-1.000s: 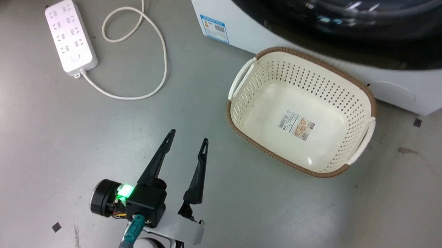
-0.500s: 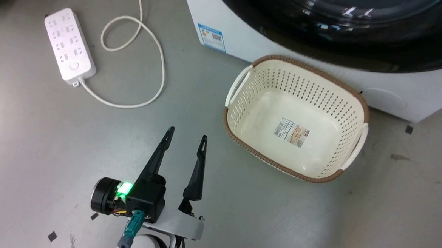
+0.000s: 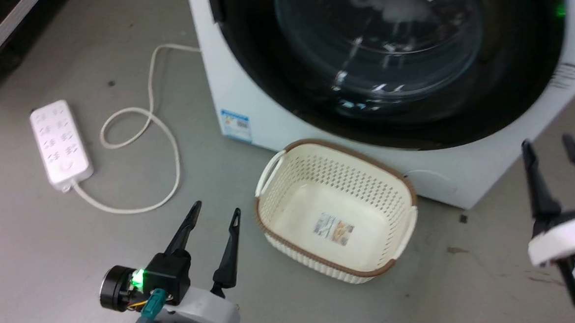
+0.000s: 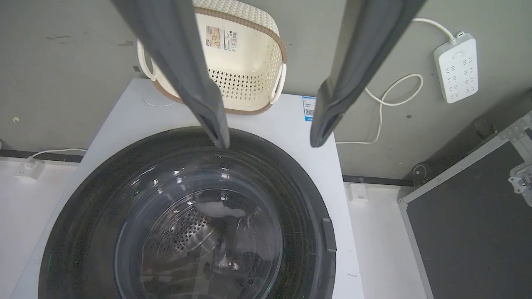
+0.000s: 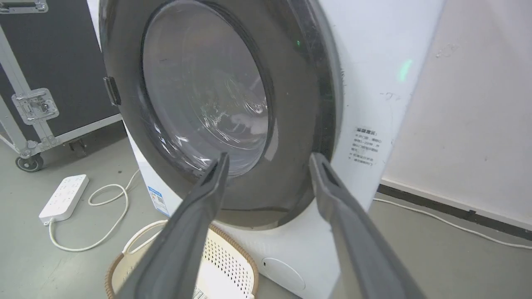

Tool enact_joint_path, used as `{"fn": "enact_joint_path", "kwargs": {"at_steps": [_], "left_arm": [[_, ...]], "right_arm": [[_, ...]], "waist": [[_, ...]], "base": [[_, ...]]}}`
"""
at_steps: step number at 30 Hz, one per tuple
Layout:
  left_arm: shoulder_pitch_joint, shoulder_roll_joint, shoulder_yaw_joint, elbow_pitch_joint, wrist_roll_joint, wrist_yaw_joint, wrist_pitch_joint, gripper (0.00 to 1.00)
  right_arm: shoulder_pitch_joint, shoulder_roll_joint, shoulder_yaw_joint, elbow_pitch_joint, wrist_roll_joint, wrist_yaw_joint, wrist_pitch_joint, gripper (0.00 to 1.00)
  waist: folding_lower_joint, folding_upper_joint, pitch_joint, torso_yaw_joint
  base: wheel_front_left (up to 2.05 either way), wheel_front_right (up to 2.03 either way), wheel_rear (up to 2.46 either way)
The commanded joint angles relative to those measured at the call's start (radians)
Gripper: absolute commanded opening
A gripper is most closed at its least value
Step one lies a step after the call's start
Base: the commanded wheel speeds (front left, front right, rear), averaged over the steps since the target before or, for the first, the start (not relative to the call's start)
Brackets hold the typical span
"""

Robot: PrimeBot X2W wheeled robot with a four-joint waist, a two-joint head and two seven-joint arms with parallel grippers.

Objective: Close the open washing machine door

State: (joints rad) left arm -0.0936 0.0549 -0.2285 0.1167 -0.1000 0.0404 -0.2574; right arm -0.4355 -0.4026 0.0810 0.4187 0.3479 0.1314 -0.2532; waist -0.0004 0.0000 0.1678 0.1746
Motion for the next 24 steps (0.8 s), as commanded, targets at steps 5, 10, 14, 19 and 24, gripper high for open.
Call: {"fn": "enact_joint_path", "kwargs": {"at_steps": [5, 10, 14, 19, 24], "left_arm": [[0.028, 0.010, 0.032, 0.004, -0.001, -0.021, -0.004, 1.00], [0.044, 0.013, 0.061, 0.007, -0.011, -0.039, -0.004, 1.00], [0.048, 0.012, 0.073, 0.007, -0.011, -0.046, -0.004, 1.00], [0.060, 0.012, 0.092, -0.003, -0.006, -0.050, -0.004, 1.00], [0.056, 0.014, 0.093, 0.000, 0.016, -0.056, -0.004, 1.00]], "right_arm": [[0.238, 0.162, -0.140, -0.221, -0.160, -0.001, -0.008, 1.00], [0.391, 0.297, -0.186, -0.366, -0.248, -0.001, -0.008, 1.00], [0.445, 0.330, -0.196, -0.407, -0.265, -0.001, -0.008, 1.00], [0.497, 0.349, -0.182, -0.423, -0.279, -0.001, -0.008, 1.00], [0.509, 0.352, -0.175, -0.418, -0.257, -0.001, -0.008, 1.00]], "waist": [[0.0004, 0.0000, -0.100, -0.104], [0.0004, 0.0000, -0.124, -0.148], [0.0004, 0.0000, -0.131, -0.165], [0.0004, 0.0000, -0.133, -0.200], [0.0004, 0.0000, -0.123, -0.224]], "base": [[0.00, 0.00, 0.00], [0.00, 0.00, 0.00], [0.00, 0.00, 0.00], [0.00, 0.00, 0.00], [0.00, 0.00, 0.00]]}}
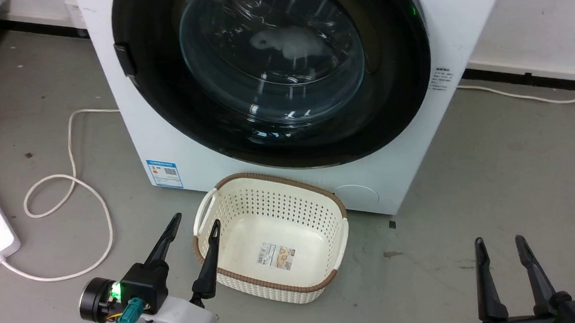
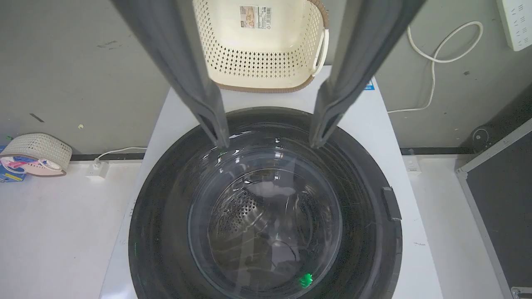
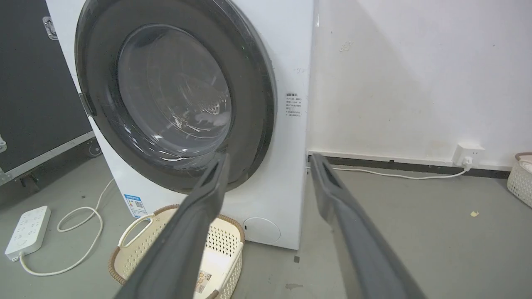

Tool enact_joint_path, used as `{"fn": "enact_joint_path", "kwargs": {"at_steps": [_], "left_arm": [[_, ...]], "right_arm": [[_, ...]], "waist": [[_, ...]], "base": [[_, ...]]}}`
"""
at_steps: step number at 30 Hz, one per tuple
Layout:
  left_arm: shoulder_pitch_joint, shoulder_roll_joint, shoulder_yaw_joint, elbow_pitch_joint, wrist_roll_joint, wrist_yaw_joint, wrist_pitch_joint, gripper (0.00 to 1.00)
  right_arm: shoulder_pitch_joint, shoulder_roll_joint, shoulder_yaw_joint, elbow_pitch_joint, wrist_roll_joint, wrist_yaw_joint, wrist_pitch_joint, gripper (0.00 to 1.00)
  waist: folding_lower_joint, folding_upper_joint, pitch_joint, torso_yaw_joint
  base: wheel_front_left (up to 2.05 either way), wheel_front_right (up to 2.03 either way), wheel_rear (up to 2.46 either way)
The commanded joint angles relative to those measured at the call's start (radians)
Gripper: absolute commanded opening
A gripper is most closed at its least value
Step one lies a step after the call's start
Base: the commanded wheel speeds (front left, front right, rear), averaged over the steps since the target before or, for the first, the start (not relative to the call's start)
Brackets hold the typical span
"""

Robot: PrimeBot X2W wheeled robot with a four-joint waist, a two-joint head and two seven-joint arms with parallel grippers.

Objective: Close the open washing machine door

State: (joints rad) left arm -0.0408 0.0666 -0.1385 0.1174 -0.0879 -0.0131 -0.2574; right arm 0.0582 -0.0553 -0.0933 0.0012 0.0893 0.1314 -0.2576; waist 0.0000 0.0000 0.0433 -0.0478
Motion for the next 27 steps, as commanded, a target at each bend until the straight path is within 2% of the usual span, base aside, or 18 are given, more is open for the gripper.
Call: {"fn": "enact_joint_path", "kwargs": {"at_steps": [1, 5, 6, 27], "left_arm": [[0.002, 0.001, 0.003, -0.002, 0.007, -0.003, -0.004, 1.00], [0.000, -0.003, 0.008, -0.004, -0.008, -0.009, -0.004, 1.00], [0.000, -0.003, 0.004, -0.002, -0.010, -0.008, 0.000, 0.00], [0.006, -0.005, 0.023, -0.020, 0.005, -0.004, 0.042, 0.00]], "right_arm": [[0.016, 0.005, -0.001, 0.001, 0.006, -0.001, -0.004, 1.00], [0.017, 0.005, 0.000, 0.007, 0.012, -0.001, -0.004, 1.00], [0.003, 0.000, 0.000, 0.006, 0.009, 0.000, 0.000, 0.00], [-0.007, 0.001, 0.015, 0.004, -0.006, 0.000, 0.041, 0.00]], "waist": [[0.0000, 0.0000, 0.003, -0.003], [0.0000, 0.0000, 0.007, -0.007], [0.0000, 0.0000, 0.007, -0.007], [0.0000, 0.0000, -0.001, 0.001]], "base": [[0.00, 0.00, 0.00], [0.00, 0.00, 0.00], [0.00, 0.00, 0.00], [0.00, 0.00, 0.00]]}}
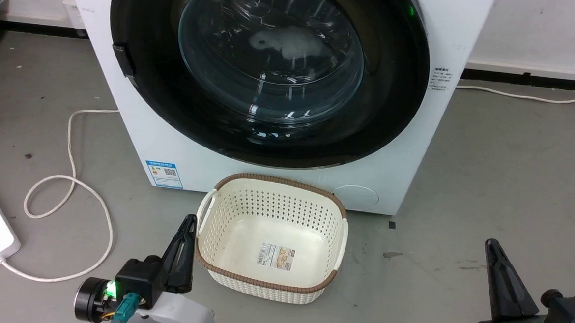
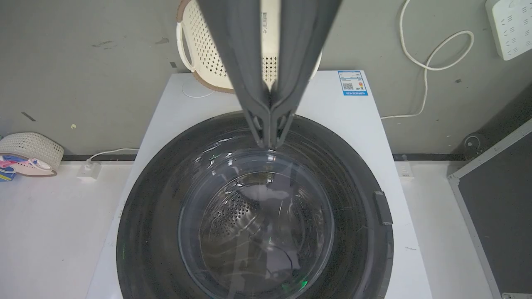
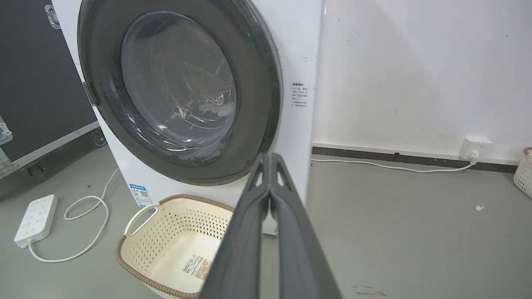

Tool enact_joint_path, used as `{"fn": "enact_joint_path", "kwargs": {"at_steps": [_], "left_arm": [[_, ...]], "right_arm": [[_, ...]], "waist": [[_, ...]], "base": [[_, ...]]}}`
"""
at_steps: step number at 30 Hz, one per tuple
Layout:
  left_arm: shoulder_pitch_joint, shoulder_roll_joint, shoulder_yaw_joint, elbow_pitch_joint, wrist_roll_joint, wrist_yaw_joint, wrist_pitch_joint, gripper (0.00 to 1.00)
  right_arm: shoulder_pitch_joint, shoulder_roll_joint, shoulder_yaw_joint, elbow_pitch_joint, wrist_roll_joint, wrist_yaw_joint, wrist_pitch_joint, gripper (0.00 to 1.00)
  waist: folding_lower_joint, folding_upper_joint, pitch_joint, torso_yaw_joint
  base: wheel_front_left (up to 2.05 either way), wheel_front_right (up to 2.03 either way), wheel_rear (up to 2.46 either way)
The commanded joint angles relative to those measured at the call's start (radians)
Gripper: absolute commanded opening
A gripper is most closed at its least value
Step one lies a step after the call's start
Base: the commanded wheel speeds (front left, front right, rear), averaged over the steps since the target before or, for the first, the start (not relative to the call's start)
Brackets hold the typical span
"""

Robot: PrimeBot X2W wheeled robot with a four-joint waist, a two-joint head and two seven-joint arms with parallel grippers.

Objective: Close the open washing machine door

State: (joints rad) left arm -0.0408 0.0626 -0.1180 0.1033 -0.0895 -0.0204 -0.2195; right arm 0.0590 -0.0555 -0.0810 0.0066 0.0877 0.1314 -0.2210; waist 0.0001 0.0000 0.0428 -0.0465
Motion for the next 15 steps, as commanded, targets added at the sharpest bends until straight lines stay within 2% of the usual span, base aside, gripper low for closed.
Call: {"fn": "enact_joint_path", "kwargs": {"at_steps": [1, 15], "left_arm": [[0.007, -0.001, 0.004, -0.006, 0.007, 0.003, 0.006, 0.00], [0.011, -0.003, 0.019, -0.019, 0.018, 0.006, 0.034, 0.00]], "right_arm": [[-0.008, 0.001, 0.003, -0.001, -0.006, 0.000, 0.006, 0.00], [-0.015, 0.001, 0.014, -0.002, -0.017, 0.000, 0.035, 0.00]], "waist": [[0.0000, 0.0000, 0.000, 0.001], [-0.0001, 0.0000, -0.006, 0.007]], "base": [[0.00, 0.00, 0.00], [0.00, 0.00, 0.00]]}}
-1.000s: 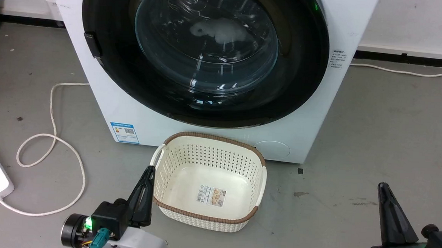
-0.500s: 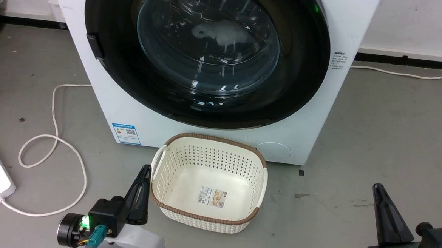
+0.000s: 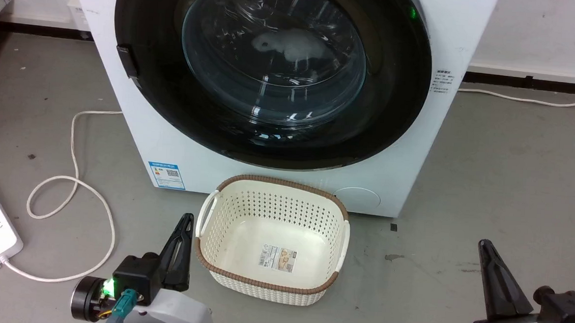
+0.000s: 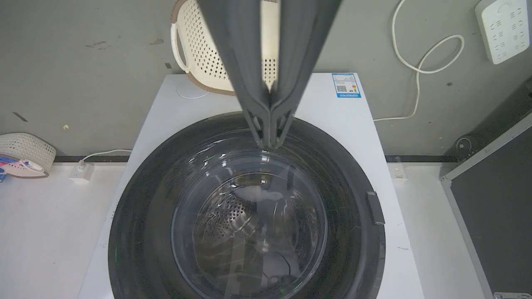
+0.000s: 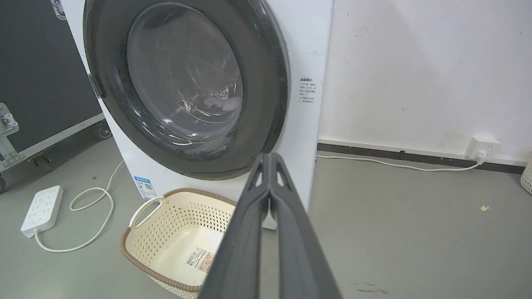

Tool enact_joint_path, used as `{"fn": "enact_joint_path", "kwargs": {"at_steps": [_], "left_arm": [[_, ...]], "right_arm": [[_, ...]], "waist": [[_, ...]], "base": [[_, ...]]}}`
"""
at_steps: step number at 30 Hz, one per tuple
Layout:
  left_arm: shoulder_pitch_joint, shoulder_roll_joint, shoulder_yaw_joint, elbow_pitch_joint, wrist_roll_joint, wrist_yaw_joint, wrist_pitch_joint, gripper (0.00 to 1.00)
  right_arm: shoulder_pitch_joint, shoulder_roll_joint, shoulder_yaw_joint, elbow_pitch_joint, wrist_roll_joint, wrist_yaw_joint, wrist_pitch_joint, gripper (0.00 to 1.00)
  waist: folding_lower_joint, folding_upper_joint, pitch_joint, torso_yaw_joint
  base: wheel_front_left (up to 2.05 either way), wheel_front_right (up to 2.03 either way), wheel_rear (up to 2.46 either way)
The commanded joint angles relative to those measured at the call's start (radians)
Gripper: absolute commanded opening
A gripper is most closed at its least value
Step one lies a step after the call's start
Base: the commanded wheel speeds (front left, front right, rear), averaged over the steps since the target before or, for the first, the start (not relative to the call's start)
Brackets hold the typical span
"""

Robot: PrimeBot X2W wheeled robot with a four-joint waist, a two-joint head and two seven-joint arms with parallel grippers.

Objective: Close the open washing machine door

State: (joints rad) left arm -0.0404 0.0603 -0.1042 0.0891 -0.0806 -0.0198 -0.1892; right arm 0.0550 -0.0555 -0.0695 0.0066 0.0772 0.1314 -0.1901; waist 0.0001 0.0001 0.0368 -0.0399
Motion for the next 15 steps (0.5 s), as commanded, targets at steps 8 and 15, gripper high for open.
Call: {"fn": "enact_joint_path", "kwargs": {"at_steps": [8, 15], "left_arm": [[0.013, -0.001, 0.014, -0.013, 0.016, 0.006, 0.020, 0.00], [0.016, -0.002, 0.022, -0.019, 0.021, 0.007, 0.035, 0.00]], "right_arm": [[-0.015, 0.002, 0.008, -0.002, -0.012, 0.000, 0.021, 0.00], [-0.018, 0.002, 0.013, -0.003, -0.018, 0.000, 0.035, 0.00]], "waist": [[0.0000, -0.0001, -0.003, 0.004], [0.0000, -0.0001, -0.006, 0.007]], "base": [[0.00, 0.00, 0.00], [0.00, 0.00, 0.00]]}}
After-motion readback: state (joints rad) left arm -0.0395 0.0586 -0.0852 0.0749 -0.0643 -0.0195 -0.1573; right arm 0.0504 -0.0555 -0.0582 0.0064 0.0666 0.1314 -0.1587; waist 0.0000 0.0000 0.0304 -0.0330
